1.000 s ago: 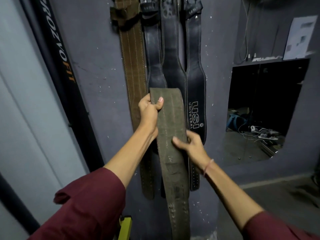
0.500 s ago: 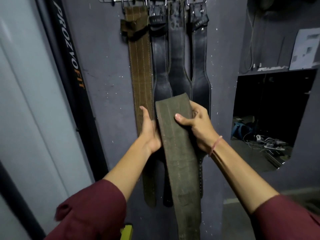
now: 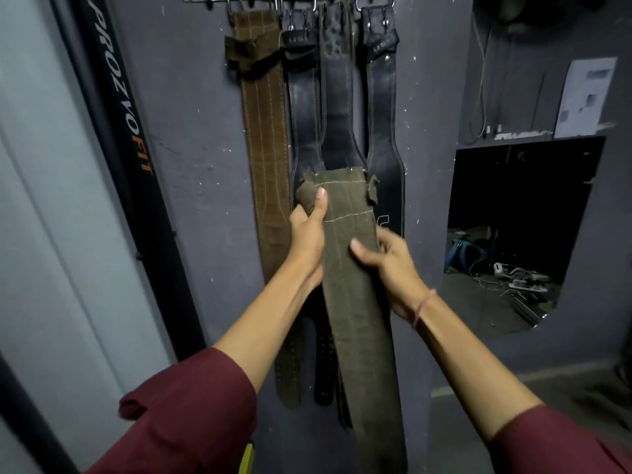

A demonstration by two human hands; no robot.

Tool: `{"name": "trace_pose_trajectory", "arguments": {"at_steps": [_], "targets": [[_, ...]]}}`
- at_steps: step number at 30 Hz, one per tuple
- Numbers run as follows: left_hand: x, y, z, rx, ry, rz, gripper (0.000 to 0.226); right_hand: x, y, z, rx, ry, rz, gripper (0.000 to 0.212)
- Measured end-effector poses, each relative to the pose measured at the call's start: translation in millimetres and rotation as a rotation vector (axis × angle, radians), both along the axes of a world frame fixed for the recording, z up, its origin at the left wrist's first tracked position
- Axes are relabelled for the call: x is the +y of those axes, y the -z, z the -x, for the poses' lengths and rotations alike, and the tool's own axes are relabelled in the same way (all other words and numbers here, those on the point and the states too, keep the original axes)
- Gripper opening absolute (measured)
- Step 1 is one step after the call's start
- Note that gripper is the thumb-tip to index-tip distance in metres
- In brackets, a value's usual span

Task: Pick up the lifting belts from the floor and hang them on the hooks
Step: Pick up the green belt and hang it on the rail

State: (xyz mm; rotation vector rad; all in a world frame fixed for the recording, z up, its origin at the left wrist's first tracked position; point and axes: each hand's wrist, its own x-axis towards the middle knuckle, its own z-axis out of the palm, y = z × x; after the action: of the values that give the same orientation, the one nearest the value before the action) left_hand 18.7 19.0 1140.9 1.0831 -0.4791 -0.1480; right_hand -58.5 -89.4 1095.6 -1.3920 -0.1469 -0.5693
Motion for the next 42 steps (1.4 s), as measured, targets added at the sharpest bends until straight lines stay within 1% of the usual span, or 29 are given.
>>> {"name": "trace_pose_trajectory", "arguments": {"at_steps": [2,4,6,8,9,11,12,13,15,17,19,20,21,23,25,27,29,31,33,35,36,37,39,40,42], "targets": [[-3.0,4.8,6.3,-0.018,-0.008,0.028,0.048,-1.7,-24.4,-8.2,-0.031,0.067,-0.021,0.021],[-3.5,4.2,5.3,-0.040,-0.057,0.054,0.046,-3.5,-22.0,-9.3,-0.057,0.047,0.010,0.026],[0.8,0.7,4.4,-0.078,-0.090,0.054,0.048,-4.4,13.8,-1.0,-0.025,-0.008,0.073,0.031],[5.9,-1.6,2.7,-0.100,-0.103,0.048,0.051,-3.8,75.2,12.3,0.115,-0.042,0.140,0.032],[7.7,-1.6,2.6,-0.107,-0.108,0.042,0.053,-2.0,105.0,19.9,0.201,-0.054,0.142,0.030],[10.6,1.0,1.9,-0.124,-0.122,0.020,0.058,3.5,139.9,31.0,0.311,-0.051,0.139,0.026],[11.7,1.5,2.3,-0.140,-0.122,0.015,0.057,5.1,137.3,30.9,0.307,-0.040,0.150,0.025],[12.6,1.1,3.7,-0.157,-0.122,0.001,0.055,7.3,122.7,27.2,0.263,-0.031,0.158,0.026],[13.3,-0.2,7.7,-0.202,-0.122,-0.035,0.053,13.7,72.5,17.8,0.099,-0.010,0.135,0.026],[12.8,-1.6,11.7,-0.282,-0.169,-0.094,0.049,18.6,17.1,6.9,-0.034,0.022,0.034,0.025],[13.3,-2.6,18.5,-0.404,-0.240,-0.149,0.033,21.7,-21.4,-6.3,-0.076,0.095,-0.080,0.028],[14.2,-1.4,20.5,-0.466,-0.267,-0.165,0.029,23.1,-30.5,-12.8,-0.091,0.134,-0.112,0.031],[15.9,2.0,21.5,-0.515,-0.286,-0.180,0.034,24.8,-33.7,-18.5,-0.108,0.158,-0.138,0.032],[20.5,14.9,22.3,-0.578,-0.361,-0.191,0.054,29.8,-31.8,-26.5,-0.131,0.193,-0.172,0.029],[23.0,38.4,22.9,-0.602,-0.426,-0.244,0.073,34.4,-24.6,-28.7,-0.136,0.219,-0.183,0.026],[23.7,75.2,24.8,-0.563,-0.430,-0.344,0.080,36.7,-18.9,-28.3,-0.139,0.251,-0.186,0.024],[28.6,118.6,27.8,-0.462,-0.366,-0.452,0.079,36.3,-18.6,-28.8,-0.133,0.296,-0.199,0.022],[35.0,157.4,31.6,-0.332,-0.210,-0.507,0.068,32.2,-21.1,-29.0,-0.135,0.331,-0.201,0.018],[41.1,172.9,36.6,-0.272,-0.090,-0.477,0.051,27.9,-22.1,-29.1,-0.136,0.343,-0.182,0.014],[40.9,152.8,36.7,-0.216,-0.042,-0.395,0.035,28.0,-20.4,-27.8,-0.136,0.330,-0.161,0.013],[39.6,134.9,32.6,-0.191,-0.052,-0.356,0.030,29.7,-18.8,-26.5,-0.138,0.318,-0.143,0.015],[38.9,112.6,29.0,-0.186,-0.050,-0.319,0.032,31.9,-16.8,-25.6,-0.140,0.303,-0.124,0.018],[40.3,67.8,16.4,-0.147,-0.005,-0.203,0.057,37.1,-12.7,-24.1,-0.142,0.263,-0.095,0.019],[41.1,48.0,9.6,-0.105,0.031,-0.135,0.065,39.8,-11.1,-23.3,-0.143,0.244,-0.082,0.018],[43.4,15.2,-2.6,-0.007,0.043,-0.040,0.068,43.3,-9.8,-22.9,-0.148,0.213,-0.056,0.019]]}}
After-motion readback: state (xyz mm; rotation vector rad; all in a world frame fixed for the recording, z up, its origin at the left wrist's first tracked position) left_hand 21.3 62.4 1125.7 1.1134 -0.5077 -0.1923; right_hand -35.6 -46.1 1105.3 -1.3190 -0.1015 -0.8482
